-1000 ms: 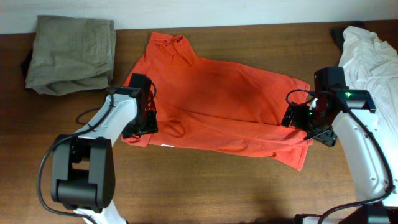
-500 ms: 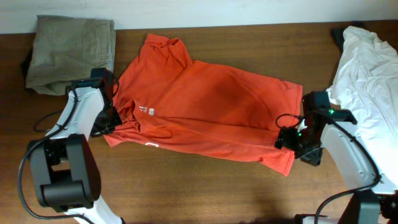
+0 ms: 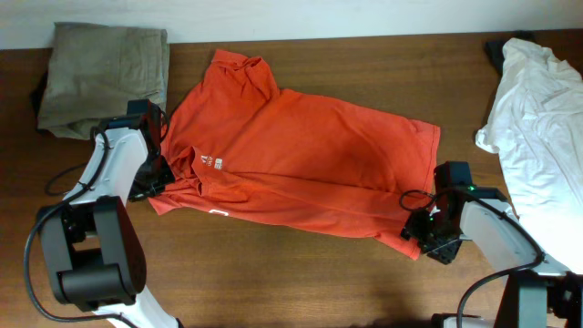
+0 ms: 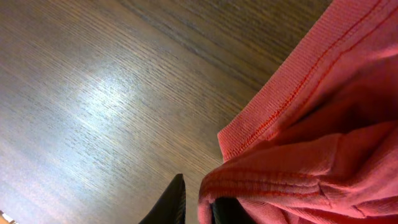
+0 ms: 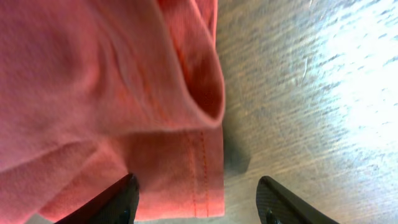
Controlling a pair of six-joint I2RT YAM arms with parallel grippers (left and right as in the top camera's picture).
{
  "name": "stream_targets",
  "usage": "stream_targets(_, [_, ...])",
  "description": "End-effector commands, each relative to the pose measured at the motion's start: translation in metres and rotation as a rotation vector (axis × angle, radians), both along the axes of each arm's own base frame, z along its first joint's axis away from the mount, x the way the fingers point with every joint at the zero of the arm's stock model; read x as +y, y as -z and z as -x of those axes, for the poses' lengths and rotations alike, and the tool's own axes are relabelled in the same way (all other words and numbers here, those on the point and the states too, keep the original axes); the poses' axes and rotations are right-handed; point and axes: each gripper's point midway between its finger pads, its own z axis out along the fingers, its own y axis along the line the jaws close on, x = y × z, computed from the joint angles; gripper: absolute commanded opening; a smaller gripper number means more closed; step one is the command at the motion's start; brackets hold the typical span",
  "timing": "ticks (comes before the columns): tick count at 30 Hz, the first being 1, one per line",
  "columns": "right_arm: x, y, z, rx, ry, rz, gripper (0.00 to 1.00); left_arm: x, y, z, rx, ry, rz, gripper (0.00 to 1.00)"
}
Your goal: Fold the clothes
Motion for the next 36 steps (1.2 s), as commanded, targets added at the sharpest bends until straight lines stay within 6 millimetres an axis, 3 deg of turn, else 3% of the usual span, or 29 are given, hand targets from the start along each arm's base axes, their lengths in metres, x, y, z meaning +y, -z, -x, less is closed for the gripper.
stream_targets(1, [-0.004, 0.005, 0.006, 0.014, 0.018, 0.021, 0.63, 0.003, -0.003, -0.006, -0.022, -0.018, -0.005, 0.15])
stream_targets(4, [0.008, 0.011, 0.005, -0.01, 0.019, -0.044, 0.52, 0.003, -0.003, -0.006, -0.023, -0.018, -0.006, 0.15])
stream_targets(8, [0.005, 0.012, 0.004, -0.014, 0.024, -0.028, 0.04, 0.003, -0.003, -0.006, -0.022, -0.018, -0.005, 0.15])
stream_targets(10, [-0.014, 0.008, 0.007, 0.017, 0.062, 0.061, 0.04, 0.002, -0.003, -0.002, -0.008, -0.018, -0.004, 0.11])
stream_targets(12, [-0.04, -0.012, 0.012, 0.075, 0.135, 0.115, 0.04, 0.002, -0.01, 0.004, 0.013, -0.029, -0.006, 0.08])
stream_targets(16, [-0.076, -0.036, 0.009, 0.068, 0.182, 0.106, 0.04, 0.006, -0.03, 0.018, 0.005, -0.089, -0.01, 0.07])
stream_targets(18, [-0.084, -0.036, 0.011, 0.064, 0.203, 0.106, 0.04, -0.002, -0.038, 0.02, -0.016, -0.092, 0.035, 0.08])
stream_targets(20, [-0.088, -0.036, 0.009, 0.055, 0.205, 0.123, 0.04, -0.017, -0.033, 0.022, -0.005, -0.096, 0.124, 0.14])
stream_targets(21, [-0.088, -0.036, 0.009, 0.054, 0.205, 0.123, 0.08, -0.018, -0.033, 0.028, 0.016, -0.097, 0.123, 0.18])
stream_targets(25, [-0.088, -0.036, 0.008, 0.05, 0.205, 0.125, 0.59, -0.02, -0.037, 0.051, 0.113, -0.103, 0.127, 0.22])
stream_targets(26, [-0.089, -0.036, 0.007, 0.048, 0.205, 0.125, 0.9, -0.02, -0.038, 0.056, 0.134, -0.104, 0.128, 0.26])
stream_targets(27, [-0.089, -0.036, 0.005, 0.04, 0.205, 0.128, 0.99, -0.021, -0.039, 0.06, 0.153, -0.105, 0.129, 0.29])
stream_targets(28, [-0.09, -0.037, 0.004, 0.035, 0.206, 0.13, 0.99, -0.021, -0.04, 0.062, 0.161, -0.105, 0.13, 0.3])
stream_targets(29, [-0.093, -0.041, -0.002, 0.016, 0.207, 0.135, 0.99, -0.021, -0.04, 0.063, 0.162, -0.106, 0.13, 0.99])
stream_targets(32, [-0.092, -0.061, -0.028, -0.075, 0.166, 0.097, 0.99, -0.029, -0.034, 0.04, 0.085, -0.021, 0.18, 0.98])
stream_targets(33, [-0.072, -0.075, -0.052, -0.183, 0.08, -0.035, 0.99, -0.071, -0.028, -0.003, -0.066, 0.186, 0.386, 0.83])
stream_targets(34, [-0.05, -0.084, -0.065, -0.265, 0.016, -0.163, 0.95, -0.112, -0.034, -0.031, -0.179, 0.35, 0.531, 0.56])
stream_targets(35, [-0.047, -0.083, -0.062, -0.256, -0.002, -0.169, 0.89, -0.121, -0.034, -0.038, -0.208, 0.381, 0.532, 0.4])
stream_targets(36, [-0.043, -0.082, -0.059, -0.24, -0.017, -0.172, 0.76, -0.129, -0.035, -0.043, -0.224, 0.408, 0.531, 0.22])
